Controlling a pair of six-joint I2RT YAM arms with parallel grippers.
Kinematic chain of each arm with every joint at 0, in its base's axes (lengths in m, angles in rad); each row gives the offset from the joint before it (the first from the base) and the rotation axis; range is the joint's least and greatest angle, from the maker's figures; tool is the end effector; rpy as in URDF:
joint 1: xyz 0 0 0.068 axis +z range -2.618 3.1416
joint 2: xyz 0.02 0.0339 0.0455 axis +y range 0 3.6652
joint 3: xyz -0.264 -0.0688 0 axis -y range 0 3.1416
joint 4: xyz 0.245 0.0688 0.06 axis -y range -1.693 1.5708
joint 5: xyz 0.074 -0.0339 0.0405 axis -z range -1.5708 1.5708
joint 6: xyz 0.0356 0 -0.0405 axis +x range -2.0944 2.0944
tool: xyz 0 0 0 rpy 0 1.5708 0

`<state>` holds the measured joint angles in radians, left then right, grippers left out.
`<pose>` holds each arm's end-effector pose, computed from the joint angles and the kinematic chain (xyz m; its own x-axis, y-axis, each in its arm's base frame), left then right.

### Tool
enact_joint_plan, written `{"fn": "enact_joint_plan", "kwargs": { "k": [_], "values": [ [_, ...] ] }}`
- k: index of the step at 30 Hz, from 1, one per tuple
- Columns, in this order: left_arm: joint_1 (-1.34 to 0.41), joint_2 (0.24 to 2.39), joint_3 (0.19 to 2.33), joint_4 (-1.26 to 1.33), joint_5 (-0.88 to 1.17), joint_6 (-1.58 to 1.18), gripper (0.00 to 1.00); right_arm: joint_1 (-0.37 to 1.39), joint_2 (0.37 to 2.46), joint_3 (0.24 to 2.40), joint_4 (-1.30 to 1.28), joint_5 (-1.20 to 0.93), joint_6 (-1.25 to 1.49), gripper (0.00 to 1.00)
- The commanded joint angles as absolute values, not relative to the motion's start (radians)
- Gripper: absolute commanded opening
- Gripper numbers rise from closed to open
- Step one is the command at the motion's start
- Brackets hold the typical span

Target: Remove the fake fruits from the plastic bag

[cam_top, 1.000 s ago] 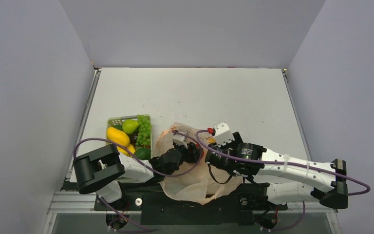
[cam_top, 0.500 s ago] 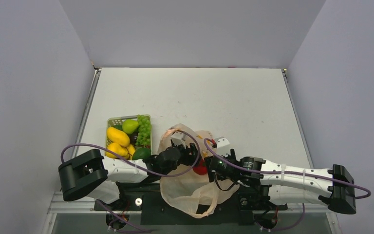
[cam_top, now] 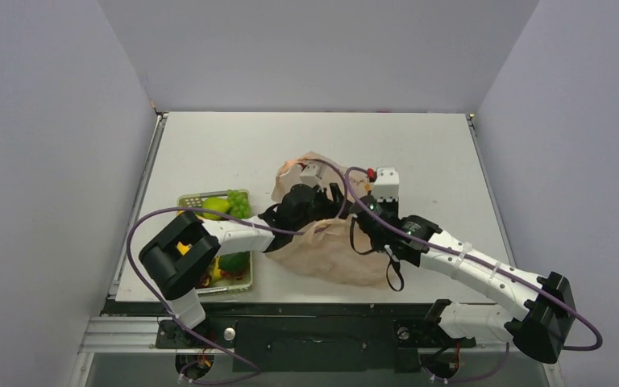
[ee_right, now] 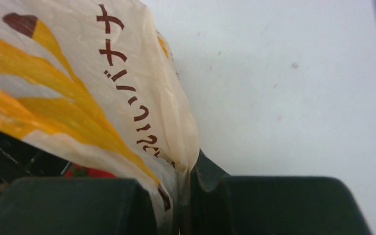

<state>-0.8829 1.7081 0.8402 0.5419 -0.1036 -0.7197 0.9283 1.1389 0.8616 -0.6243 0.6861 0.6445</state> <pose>0.2339 -0.2788 0.1918 -0.6184 -0.2801 -0.7342 0.3971 0.6949 -0.5995 0.1526 0.1663 0.2643 -0.6064 -0.0344 -0.7944 -0.0246 0.9994 -0.0245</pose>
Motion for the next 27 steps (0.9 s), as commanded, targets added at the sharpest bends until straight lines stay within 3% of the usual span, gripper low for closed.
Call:
{"fn": "enact_joint_plan", "kwargs": {
  "k": [1,6,8,11,13,15,21,27],
  "values": [
    [-0.816,1.746,1.026,0.462,0.050,-0.681,0.67,0.851,1.171,1.020,-0.574,0.770,0.403,0.06],
    [-0.781,1.757,1.043,0.414,0.105,-0.671,0.67,0.849,1.215,0.996,-0.566,0.683,0.357,0.12],
    [-0.774,1.760,1.000,0.439,0.136,-0.684,0.67,0.852,1.231,0.937,-0.555,0.628,0.394,0.23],
    [-0.769,1.757,0.929,0.486,0.186,-0.723,0.67,0.856,1.239,0.832,-0.505,0.580,0.485,0.54],
    [-0.769,1.745,0.880,0.520,0.199,-0.729,0.67,0.855,1.217,0.742,-0.451,0.563,0.528,0.67],
    [-0.769,1.728,0.837,0.543,0.197,-0.730,0.67,0.847,1.181,0.653,-0.393,0.524,0.559,0.73],
    [-0.795,1.691,0.769,0.620,0.169,-0.728,0.66,0.836,1.062,0.550,-0.294,0.503,0.606,0.77],
    [-0.861,1.712,0.762,0.713,0.143,-0.732,0.57,0.832,0.880,0.424,-0.206,0.521,0.673,0.63]
  ]
}}
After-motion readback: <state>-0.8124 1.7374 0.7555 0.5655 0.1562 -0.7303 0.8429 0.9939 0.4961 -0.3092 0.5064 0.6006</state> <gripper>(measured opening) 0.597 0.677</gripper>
